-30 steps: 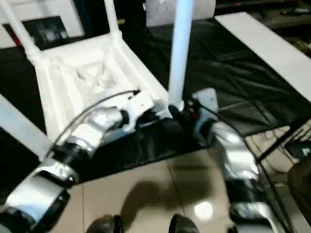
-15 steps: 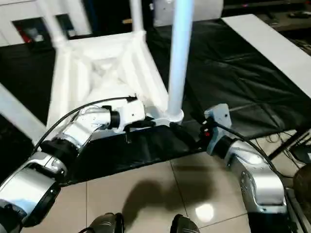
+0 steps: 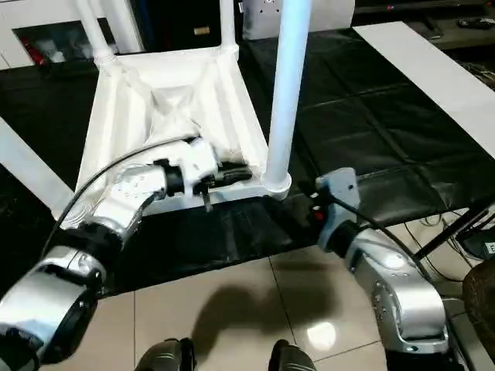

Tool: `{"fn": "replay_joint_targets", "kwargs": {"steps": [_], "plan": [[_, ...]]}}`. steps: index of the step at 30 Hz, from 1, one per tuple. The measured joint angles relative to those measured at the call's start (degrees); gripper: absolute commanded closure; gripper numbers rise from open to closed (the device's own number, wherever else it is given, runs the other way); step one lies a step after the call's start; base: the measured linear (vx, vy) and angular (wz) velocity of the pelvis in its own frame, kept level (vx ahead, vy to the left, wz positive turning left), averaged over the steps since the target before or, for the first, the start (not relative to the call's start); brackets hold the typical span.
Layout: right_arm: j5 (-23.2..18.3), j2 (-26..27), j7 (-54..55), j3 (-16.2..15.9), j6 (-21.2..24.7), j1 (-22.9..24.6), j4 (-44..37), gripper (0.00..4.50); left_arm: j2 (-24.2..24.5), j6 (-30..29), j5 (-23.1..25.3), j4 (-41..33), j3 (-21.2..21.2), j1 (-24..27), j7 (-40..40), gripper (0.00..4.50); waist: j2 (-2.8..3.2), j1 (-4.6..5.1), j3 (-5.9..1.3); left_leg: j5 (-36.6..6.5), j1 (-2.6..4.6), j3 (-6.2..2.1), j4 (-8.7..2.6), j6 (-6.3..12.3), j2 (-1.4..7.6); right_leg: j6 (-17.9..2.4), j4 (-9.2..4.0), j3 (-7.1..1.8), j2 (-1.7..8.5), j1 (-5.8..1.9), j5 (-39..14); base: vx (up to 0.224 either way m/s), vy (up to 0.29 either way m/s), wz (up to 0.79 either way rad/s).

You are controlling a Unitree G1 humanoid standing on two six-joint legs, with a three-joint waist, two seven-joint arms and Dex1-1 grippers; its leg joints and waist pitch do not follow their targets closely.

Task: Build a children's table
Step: Rotate leg to tighten

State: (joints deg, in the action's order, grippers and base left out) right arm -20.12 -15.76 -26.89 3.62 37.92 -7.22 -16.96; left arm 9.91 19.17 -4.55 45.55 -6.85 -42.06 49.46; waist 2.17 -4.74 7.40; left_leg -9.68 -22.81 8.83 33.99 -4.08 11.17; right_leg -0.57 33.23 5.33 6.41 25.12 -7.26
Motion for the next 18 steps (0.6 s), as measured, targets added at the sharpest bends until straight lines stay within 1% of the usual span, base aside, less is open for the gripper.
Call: {"fn": "replay_joint_targets", "kwargs": {"steps": [1,4,6,8,9,10,11,12,13,14,15,16,17,18], "plan": [[0.18,0.24,0.95,-0.69,1.04,0.52,-0.75,0.00,-0.42,-3.40,-1.96,-3.01,1.46,2.53,-1.16,3.20,0.00,0.06,0.00,-0.04,-0.02,0.00,-0.01,-0.07,0.02,0.00,0.00,0.02,0.00,0.02,0.00,0.000,0.000,0.00],[2.89,-0.62,1.79,-3.17,1.28,1.30,-1.26,0.00,-0.50,-10.06,-5.07,-11.20,3.67,8.39,-4.28,3.10,0.01,-0.15,-0.01,-0.01,0.02,0.00,-0.01,-0.11,0.10,0.03,-0.02,0.03,-0.08,0.02,-0.02,0.000,0.000,0.00],[4.46,-1.08,1.61,-4.74,-0.81,3.26,-2.54,0.00,-1.01,-13.79,-7.04,-20.33,5.16,14.26,-7.99,3.08,0.01,-0.15,-0.02,-0.04,0.17,0.05,-0.02,-0.13,0.15,0.33,-0.04,0.03,-0.09,-0.09,-0.20,0.000,0.000,0.00],[5.08,-1.21,1.38,-6.48,-3.12,4.27,-3.27,0.00,-1.73,-16.11,-7.36,-28.66,6.18,20.22,-12.00,2.79,0.01,-0.06,-0.02,-0.04,0.24,0.12,-0.07,-0.13,0.19,0.46,-0.07,0.01,-0.09,-0.12,-0.28,0.000,0.000,0.00],[5.15,-1.19,1.40,-6.87,-3.59,4.60,-3.32,0.00,-2.04,-16.91,-7.26,-30.89,6.18,21.80,-13.10,2.71,-0.01,-0.15,-0.02,-0.03,0.26,0.12,-0.07,-0.13,0.20,0.47,-0.07,0.01,-0.12,-0.13,-0.29,0.000,0.000,0.00],[5.28,-1.12,1.51,-7.35,-3.92,4.68,-3.40,0.00,-2.51,-17.98,-6.84,-34.37,6.43,24.12,-14.78,2.71,-0.13,-0.08,0.00,-0.03,-0.23,-0.45,-0.12,-0.10,0.15,0.50,-0.05,0.35,-0.01,-0.24,-0.30,-0.051,-0.025,0.01],[5.71,-0.91,1.83,-7.62,-4.52,5.24,-3.60,0.00,-3.40,-19.30,-6.10,-39.23,6.39,27.11,-16.94,2.70,0.06,0.74,-0.12,0.19,-0.95,-2.08,-0.03,-0.10,-0.27,0.73,-0.21,1.88,0.47,-0.75,-0.44,-0.047,-0.043,0.34],[6.18,-0.55,2.23,-7.85,-4.65,5.32,-3.60,0.00,-4.48,-20.86,-4.88,-43.21,6.41,29.46,-19.12,2.62,0.01,1.37,-0.11,0.29,-1.33,-3.05,0.05,-0.23,-0.29,0.80,-0.30,2.58,0.43,-1.12,-0.53,-0.047,-0.043,0.34],[6.30,0.00,2.77,-7.84,-4.86,5.34,-3.63,0.00,-5.31,-21.85,-4.02,-45.75,6.31,31.40,-20.69,2.47,0.01,1.59,-0.09,0.30,-1.46,-3.89,0.16,-0.24,-0.30,0.76,-0.30,3.35,0.44,-1.57,-0.70,0.009,-0.050,0.62],[6.20,1.08,3.49,-7.32,-5.02,5.32,-3.73,0.00,-5.94,-24.32,-2.36,-48.37,6.14,33.26,-23.19,2.34,-0.09,1.80,-0.03,0.28,-1.66,-4.91,0.18,-0.26,-0.46,0.77,-0.18,4.01,0.41,-2.09,-1.06,0.002,-0.064,0.51],[6.18,1.64,3.90,-6.89,-5.07,5.32,-3.82,0.00,-6.12,-25.21,-1.79,-49.24,6.17,33.86,-24.16,2.34,-0.11,1.77,-0.02,0.27,-1.77,-5.40,0.16,-0.26,-0.67,0.75,-0.13,4.40,0.44,-2.30,-1.29,0.002,-0.064,0.51],[5.85,1.78,4.06,-6.13,-4.98,5.35,-4.21,0.00,-6.31,-26.72,-0.99,-51.06,6.24,34.86,-25.90,2.29,-0.26,1.60,0.02,0.26,-2.06,-5.83,-0.06,-0.25,-1.25,0.77,-0.06,4.93,0.67,-2.45,-1.55,-0.008,-0.035,0.49],[5.03,1.69,3.99,-5.48,-4.84,5.52,-4.72,0.00,-6.55,-27.39,-0.28,-52.37,6.43,35.58,-27.18,2.25,-0.39,1.30,0.07,0.18,-2.22,-5.71,-0.28,-0.10,-1.31,0.81,-0.10,5.37,1.04,-2.49,-1.60,-0.017,-0.022,0.45],[4.36,1.69,3.97,-4.97,-4.78,5.97,-5.39,0.00,-6.93,-28.52,0.45,-54.10,6.71,36.53,-29.22,2.07,-0.57,0.74,0.14,-0.36,-2.35,-5.22,0.44,0.88,-1.27,0.89,-0.16,5.70,1.75,-2.65,-1.65,-0.017,-0.022,0.45]]}}
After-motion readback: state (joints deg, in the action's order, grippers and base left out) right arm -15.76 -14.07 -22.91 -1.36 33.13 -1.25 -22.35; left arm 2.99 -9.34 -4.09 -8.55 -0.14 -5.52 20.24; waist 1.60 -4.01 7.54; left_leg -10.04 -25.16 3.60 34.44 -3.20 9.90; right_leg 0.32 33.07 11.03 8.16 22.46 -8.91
